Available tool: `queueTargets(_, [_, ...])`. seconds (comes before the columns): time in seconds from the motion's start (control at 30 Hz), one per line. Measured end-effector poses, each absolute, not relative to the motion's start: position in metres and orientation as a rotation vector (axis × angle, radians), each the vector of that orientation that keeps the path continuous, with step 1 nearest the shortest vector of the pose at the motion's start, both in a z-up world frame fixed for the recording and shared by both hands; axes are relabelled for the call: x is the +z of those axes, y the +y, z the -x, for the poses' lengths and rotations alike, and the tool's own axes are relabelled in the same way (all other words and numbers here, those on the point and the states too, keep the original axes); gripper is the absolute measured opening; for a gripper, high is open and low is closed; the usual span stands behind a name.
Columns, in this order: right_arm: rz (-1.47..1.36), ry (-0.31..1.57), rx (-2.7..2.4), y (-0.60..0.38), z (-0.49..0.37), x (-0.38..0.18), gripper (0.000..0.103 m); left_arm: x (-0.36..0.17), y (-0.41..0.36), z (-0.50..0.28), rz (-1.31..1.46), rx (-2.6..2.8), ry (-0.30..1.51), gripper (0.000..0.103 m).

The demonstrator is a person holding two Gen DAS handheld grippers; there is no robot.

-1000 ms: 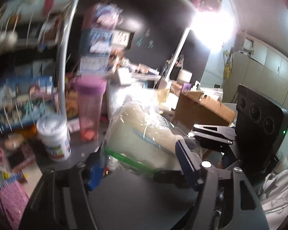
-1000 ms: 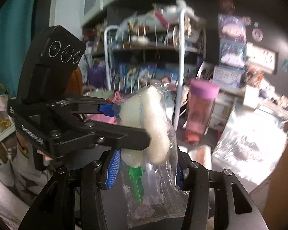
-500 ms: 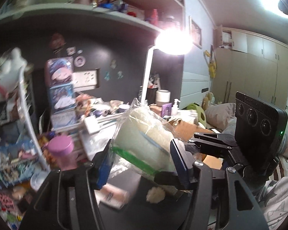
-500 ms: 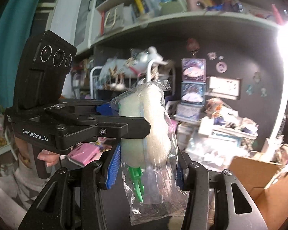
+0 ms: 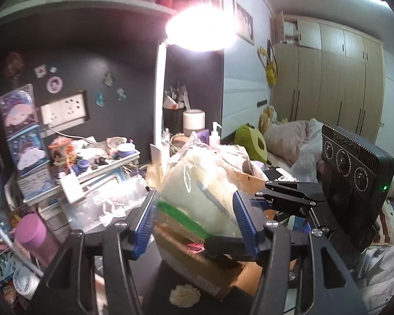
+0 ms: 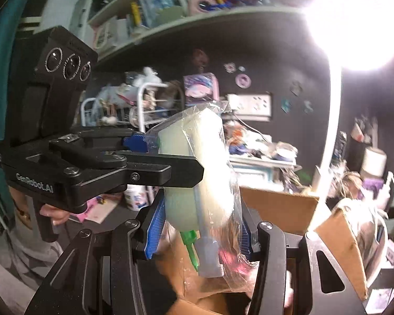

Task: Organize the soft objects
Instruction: 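Lower the bagged sponge brush into the cardboard box and open the right tool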

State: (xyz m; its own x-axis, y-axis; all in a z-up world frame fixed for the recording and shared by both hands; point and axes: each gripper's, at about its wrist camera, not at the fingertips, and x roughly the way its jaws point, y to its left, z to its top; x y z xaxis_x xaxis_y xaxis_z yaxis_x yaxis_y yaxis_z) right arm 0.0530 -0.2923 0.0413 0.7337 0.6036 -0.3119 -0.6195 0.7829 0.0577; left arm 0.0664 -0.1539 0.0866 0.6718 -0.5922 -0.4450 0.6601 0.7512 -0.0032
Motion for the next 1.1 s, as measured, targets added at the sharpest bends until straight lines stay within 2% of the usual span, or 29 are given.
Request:
queueTargets(0.47, [0.113, 0.484, 0.585, -0.315, -0.094, 0.007, 0.045, 0.057, -0.204, -0.109, -0.269, -0.713, 0.571, 0.055])
queueTargets(0.53, [0.134, 0.5, 0.577, -0.313, -0.095, 0.004, 0.046, 0.055, -0.204, -0.112, -0.269, -0.716, 0.583, 0.057])
queueTargets(0.6, [0.157, 0.514, 0.568, -0.312, -0.096, 0.002, 0.052, 0.053, -0.204, -0.115, -0.269, -0.714, 0.594, 0.059])
queueTargets(0.67, [0.177, 0.521, 0.554, -0.312, -0.096, 0.0, 0.062, 0.052, -0.204, -0.118, -0.272, -0.709, 0.599, 0.06])
queueTargets(0.7, [0.184, 0.522, 0.548, -0.311, -0.095, -0.001, 0.064, 0.051, -0.203, -0.119, -0.271, -0.708, 0.602, 0.061])
queueTargets(0.77, [0.197, 0.522, 0.541, -0.312, -0.094, -0.002, 0.065, 0.051, -0.201, -0.12, -0.265, -0.708, 0.604, 0.063])
queueTargets(0.83, [0.199, 0.524, 0.54, -0.312, -0.094, -0.002, 0.065, 0.052, -0.199, -0.12, -0.259, -0.704, 0.599, 0.071])
queueTargets(0.9, [0.197, 0.521, 0.541, -0.313, -0.093, -0.001, 0.065, 0.054, -0.196, -0.12, -0.249, -0.697, 0.589, 0.075])
queueTargets(1.1, [0.188, 0.497, 0.538, -0.315, -0.088, 0.004, 0.065, 0.06, -0.187, -0.115, -0.232, -0.677, 0.569, 0.075])
